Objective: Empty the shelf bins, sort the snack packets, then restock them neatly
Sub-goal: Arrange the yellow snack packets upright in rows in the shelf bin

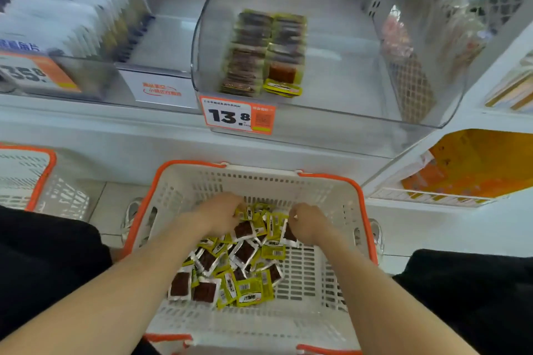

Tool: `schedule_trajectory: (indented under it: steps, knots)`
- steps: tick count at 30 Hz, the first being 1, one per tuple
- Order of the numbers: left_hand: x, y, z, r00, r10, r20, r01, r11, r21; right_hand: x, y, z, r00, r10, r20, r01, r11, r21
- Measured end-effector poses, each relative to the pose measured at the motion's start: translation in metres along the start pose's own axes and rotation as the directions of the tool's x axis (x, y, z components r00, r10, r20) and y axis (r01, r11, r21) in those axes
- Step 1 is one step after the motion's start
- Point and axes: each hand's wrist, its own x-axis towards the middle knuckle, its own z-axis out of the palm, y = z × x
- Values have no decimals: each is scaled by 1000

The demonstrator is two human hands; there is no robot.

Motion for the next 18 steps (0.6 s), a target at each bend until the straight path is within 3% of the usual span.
schedule_trajectory:
  steps: [4, 8, 13, 18]
  knots:
    - [32, -17, 46, 999, -28, 34, 27, 999, 30, 35, 18, 56, 990, 128, -52, -118, 979, 165]
    - [57, -22, 81, 1000, -11, 29, 7, 991, 134, 53, 17, 80, 984, 68, -163, -24, 965, 260]
    - [71, -22, 103, 996, -7, -92, 20, 990, 139, 70, 9, 107, 989, 9, -146, 21, 979, 204]
    - [72, -16, 101, 999, -39, -24, 42, 990, 133, 77, 11, 127, 994, 54, -94, -52, 998, 22]
